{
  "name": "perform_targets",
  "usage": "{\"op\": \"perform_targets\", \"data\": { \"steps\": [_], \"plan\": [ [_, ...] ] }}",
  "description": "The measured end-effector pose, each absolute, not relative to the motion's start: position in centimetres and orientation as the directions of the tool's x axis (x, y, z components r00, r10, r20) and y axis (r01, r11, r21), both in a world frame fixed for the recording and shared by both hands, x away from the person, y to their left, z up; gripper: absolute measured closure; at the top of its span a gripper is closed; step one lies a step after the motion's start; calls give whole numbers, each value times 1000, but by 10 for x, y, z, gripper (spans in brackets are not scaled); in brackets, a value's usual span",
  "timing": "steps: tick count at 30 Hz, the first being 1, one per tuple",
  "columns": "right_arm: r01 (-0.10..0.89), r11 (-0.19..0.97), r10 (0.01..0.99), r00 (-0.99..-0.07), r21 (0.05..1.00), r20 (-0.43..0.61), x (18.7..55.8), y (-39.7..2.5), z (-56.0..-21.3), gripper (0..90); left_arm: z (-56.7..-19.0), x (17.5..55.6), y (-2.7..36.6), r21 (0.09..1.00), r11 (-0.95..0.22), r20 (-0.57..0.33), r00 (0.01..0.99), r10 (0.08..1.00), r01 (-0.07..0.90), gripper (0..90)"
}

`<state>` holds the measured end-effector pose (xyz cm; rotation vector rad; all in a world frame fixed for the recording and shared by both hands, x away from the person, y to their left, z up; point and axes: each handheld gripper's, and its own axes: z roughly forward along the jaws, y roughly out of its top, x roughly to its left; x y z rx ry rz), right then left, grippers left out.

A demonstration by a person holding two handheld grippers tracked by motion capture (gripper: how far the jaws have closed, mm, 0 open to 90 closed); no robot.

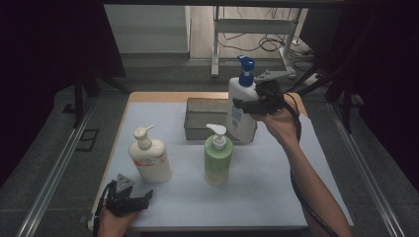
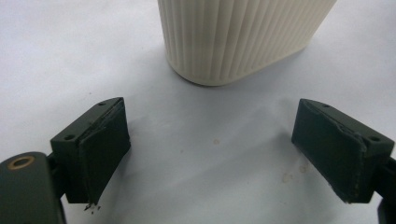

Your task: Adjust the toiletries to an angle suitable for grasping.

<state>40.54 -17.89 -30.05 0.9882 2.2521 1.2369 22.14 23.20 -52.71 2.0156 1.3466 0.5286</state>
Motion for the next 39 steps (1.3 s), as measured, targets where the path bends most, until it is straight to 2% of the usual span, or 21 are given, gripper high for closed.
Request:
{"op": "perform_targets", "data": {
  "steps": [39],
  "plan": [
    [373, 350, 734, -680, 860, -4, 476, -103, -314, 398, -527, 221, 232, 706, -262, -25, 392, 920, 658, 107]
  ]
}}
